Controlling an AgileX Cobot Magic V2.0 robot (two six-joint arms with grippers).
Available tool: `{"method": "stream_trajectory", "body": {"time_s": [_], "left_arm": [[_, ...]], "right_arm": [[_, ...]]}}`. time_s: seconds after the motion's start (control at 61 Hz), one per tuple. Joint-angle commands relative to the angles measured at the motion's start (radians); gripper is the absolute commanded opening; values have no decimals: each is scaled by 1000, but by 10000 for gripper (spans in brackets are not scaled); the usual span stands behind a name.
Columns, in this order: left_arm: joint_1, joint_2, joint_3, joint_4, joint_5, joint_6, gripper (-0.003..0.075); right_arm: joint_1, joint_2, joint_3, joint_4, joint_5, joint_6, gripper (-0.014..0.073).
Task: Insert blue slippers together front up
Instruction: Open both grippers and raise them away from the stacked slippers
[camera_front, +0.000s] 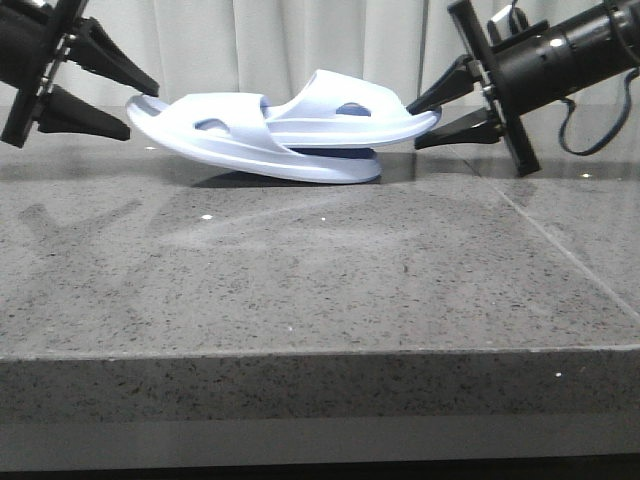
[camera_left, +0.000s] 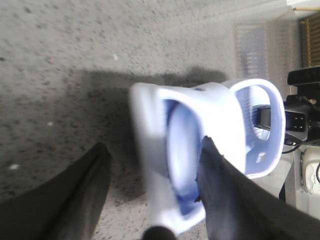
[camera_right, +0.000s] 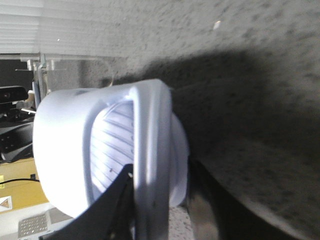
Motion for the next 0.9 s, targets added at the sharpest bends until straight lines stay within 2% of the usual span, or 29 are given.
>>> {"method": "stream_trajectory", "body": {"time_s": [0.0, 0.197, 0.426, 0.524, 0.672, 0.754, 0.803, 0.885], "left_arm": [[11, -65, -24, -62, 73, -6, 427], [31, -65, -37, -33, 75, -6, 524], [72, -108, -48, -8, 75, -6, 530], [92, -151, -48, 40, 75, -3, 436], [99, -219, -48, 158, 75, 0, 154], [99, -251, -48, 183, 73, 10, -24], [99, -266, -48, 181, 73, 27, -20], [99, -300, -44, 181, 71, 40, -20]], "right_arm": [[-30, -87, -22, 27, 34, -7, 294], [-74, -117, -24, -2, 42, -8, 444], [-96, -177, -82, -174, 48, -11, 426], [-96, -217, -115, -270, 45, -11, 348], [-95, -288, -121, -361, 29, -26, 164], [-87, -324, -121, -419, 28, -62, -25], [-83, -345, -121, -440, 28, -84, -118], [-75, -378, -121, -465, 21, -85, -106]]}}
